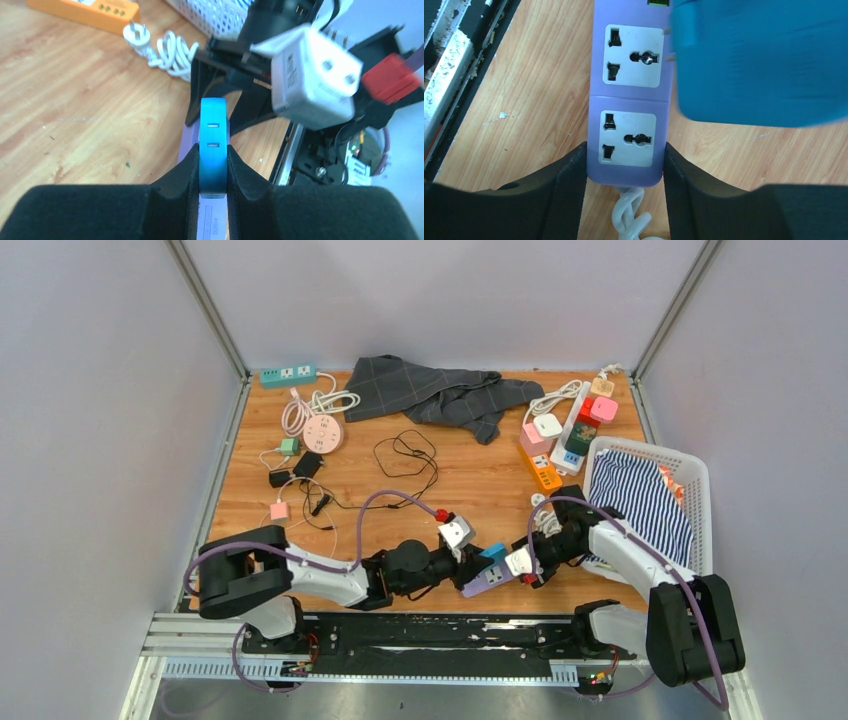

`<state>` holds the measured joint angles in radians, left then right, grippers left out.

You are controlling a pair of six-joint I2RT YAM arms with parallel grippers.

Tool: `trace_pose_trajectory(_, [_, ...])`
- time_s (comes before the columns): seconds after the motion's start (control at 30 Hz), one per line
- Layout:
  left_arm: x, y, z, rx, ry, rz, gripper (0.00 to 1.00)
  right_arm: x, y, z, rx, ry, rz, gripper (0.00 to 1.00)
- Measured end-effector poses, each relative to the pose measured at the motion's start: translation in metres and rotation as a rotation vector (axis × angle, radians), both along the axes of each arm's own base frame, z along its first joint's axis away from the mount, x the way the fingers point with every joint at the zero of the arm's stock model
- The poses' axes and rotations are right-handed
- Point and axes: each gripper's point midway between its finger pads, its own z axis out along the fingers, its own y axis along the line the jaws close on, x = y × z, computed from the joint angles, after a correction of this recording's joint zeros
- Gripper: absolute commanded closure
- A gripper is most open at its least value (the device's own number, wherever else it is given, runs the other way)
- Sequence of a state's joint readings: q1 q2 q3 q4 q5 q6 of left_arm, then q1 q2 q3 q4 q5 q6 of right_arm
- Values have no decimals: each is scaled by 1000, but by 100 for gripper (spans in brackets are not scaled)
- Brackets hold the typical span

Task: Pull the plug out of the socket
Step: Remove the plug from the socket, then place the plug at the center of the board.

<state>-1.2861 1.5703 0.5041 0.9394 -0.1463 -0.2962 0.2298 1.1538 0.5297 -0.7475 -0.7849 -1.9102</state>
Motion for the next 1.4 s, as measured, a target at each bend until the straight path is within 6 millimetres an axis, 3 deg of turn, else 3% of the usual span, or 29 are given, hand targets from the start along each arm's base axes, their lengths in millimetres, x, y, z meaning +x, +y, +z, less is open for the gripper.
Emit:
trace_pose_trajectory(0.1, [3,5,24,-47,-13,24,100,-3,-1,1,-5,14,-4,26])
trace_pose_trajectory(0.2, [4,10,40,-83,-24,41,100,-10,-2,3,-4,41,-15,11])
trace_pose_trajectory(0.27, [4,12,41,-82,-24,45,100,-13,-1,9,10,39,-26,4])
trace_pose_trajectory(0.5, [7,19,25,-34,7,44,100,-11,7,41,98,-17,-78,0])
trace_pose_trajectory(0.6, [22,27,24,-47,59,59,100,-9,7,50,116,-17,-116,0])
trace_pose_trajectory(0.87, [57,63,50,-151,143,121,100,-7,5,55,128,20,-186,0])
trace_pose_trajectory(0.97, [69,83,65,-207,171,158,100,-7,4,55,127,36,-206,0])
trace_pose_trajectory(1.13, [93,136,86,-322,199,282,100,-6,3,55,128,48,-225,0])
trace_pose_trajectory(1.4, [111,219,92,-425,205,524,100,-4,3,53,123,56,-236,1])
